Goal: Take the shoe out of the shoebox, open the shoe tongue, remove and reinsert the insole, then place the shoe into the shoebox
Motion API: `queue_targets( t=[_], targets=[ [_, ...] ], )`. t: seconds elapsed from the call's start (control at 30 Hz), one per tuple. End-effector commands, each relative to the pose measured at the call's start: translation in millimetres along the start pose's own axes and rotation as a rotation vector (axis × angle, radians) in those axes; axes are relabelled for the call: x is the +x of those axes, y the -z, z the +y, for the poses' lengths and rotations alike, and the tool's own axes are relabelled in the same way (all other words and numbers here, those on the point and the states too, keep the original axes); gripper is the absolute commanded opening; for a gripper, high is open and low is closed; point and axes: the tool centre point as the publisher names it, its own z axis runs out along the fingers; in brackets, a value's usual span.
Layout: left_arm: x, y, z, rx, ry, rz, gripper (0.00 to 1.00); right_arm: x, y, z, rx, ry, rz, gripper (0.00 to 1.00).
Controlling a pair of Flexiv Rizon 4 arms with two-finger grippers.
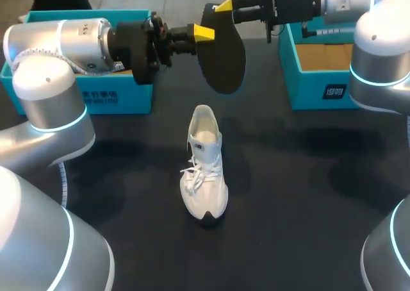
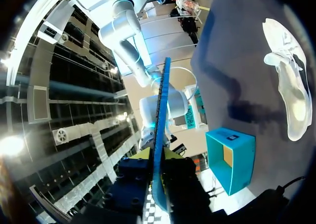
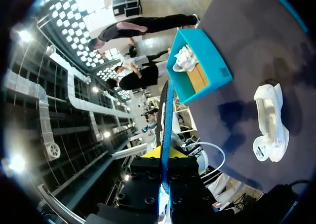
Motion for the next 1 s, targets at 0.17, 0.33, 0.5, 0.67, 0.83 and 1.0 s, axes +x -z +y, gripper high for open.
queue_targets(
  t=[0.17,0.33,0.5,0.67,0.83,1.0],
  targets=[
    [3.6,-6.5,1.2,0.006,0.013,-0.01,0.0,-4.1,-6.6,-4.0,-0.041,0.023,0.042,0.38],
    [5.6,-2.8,1.5,0.012,0.033,-0.008,0.0,-5.6,-2.5,-3.7,-0.066,0.134,0.063,1.0],
    [10.3,1.9,4.3,0.024,0.074,-0.008,0.0,-1.9,6.1,-6.6,-0.062,0.313,0.191,1.0],
    [14.0,5.8,4.8,0.058,0.113,-0.002,0.0,-4.4,15.0,-21.9,0.011,0.373,0.189,1.0],
    [13.9,11.0,2.4,0.067,0.118,0.008,0.0,-9.6,23.2,-34.5,0.078,0.403,0.174,1.0],
    [7.9,19.3,-1.5,0.073,0.118,0.006,0.0,-18.1,35.6,-44.0,0.098,0.416,0.121,1.0]
  ],
)
